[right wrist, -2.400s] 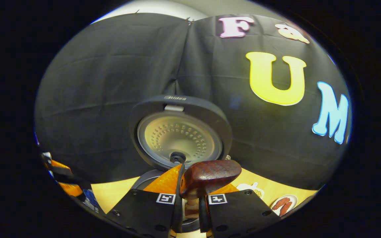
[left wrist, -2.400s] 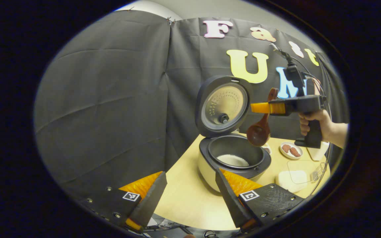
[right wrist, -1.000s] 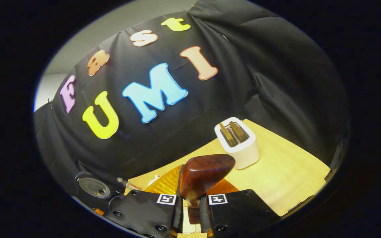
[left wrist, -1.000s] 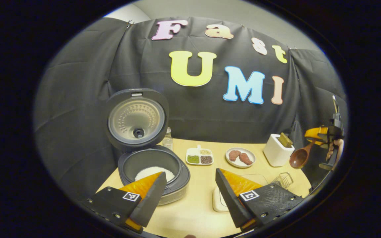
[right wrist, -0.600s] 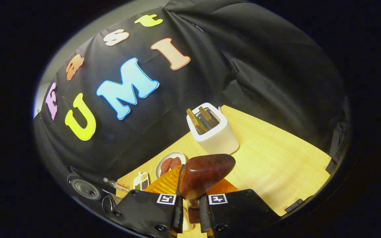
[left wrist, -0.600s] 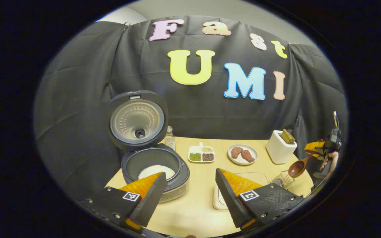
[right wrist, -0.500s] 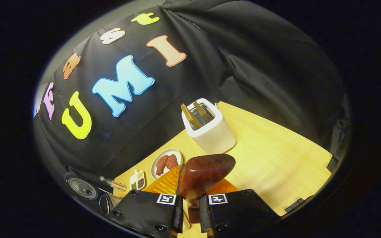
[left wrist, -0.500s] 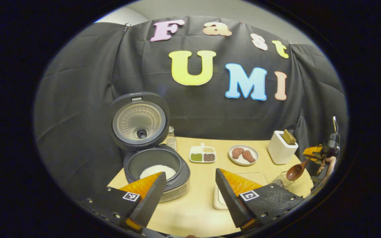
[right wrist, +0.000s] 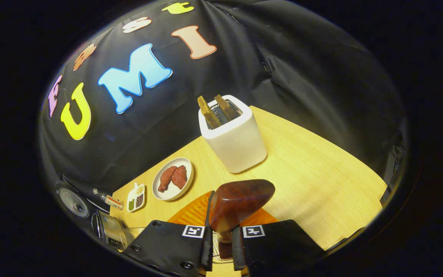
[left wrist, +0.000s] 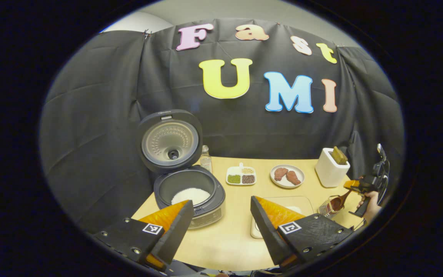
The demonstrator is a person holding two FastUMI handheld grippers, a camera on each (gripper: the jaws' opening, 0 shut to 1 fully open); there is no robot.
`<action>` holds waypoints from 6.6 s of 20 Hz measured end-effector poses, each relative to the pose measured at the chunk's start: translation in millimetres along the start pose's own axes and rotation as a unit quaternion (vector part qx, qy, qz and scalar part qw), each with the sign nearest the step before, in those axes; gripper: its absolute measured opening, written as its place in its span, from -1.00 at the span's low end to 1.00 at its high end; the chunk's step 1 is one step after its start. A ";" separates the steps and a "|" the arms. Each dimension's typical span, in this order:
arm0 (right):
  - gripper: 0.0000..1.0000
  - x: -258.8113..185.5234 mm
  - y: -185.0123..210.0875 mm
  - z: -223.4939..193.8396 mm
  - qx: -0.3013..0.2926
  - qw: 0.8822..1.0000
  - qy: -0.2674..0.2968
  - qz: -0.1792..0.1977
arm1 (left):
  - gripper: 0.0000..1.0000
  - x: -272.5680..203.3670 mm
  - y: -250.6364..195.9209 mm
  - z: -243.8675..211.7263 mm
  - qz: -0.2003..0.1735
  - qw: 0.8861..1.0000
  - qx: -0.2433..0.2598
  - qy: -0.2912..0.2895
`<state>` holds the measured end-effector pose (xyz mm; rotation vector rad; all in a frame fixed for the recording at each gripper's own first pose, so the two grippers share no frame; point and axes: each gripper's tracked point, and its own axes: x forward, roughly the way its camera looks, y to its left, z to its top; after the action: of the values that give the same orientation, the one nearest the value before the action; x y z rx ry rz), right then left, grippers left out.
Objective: Close the left gripper, press the button to open the rice cooker; take a wooden spoon from the chopstick holder with the right hand, scoop a spoonful of rice and pour it into the rice cooker, then put the wooden spoon back into the chopstick holder.
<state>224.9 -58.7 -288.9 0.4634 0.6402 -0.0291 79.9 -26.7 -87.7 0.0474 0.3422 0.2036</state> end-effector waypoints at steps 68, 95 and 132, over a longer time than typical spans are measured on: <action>0.96 -132.8 4.1 6.2 -0.305 0.942 -0.106 0.089 | 0.93 133.2 93.0 7.1 0.126 0.976 -0.147 0.102; 0.96 -136.1 62.8 -22.2 -0.303 0.935 -0.013 0.181 | 0.91 134.0 56.8 -90.7 0.080 0.967 -0.072 0.229; 0.98 -343.1 49.4 83.1 -0.247 0.941 -0.213 0.088 | 0.84 -223.0 -20.5 83.2 -0.042 0.980 -0.040 -0.189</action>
<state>4.3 -89.1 -10.6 0.0180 0.1617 0.1936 -93.6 -93.7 62.1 -0.0088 -0.0434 0.1203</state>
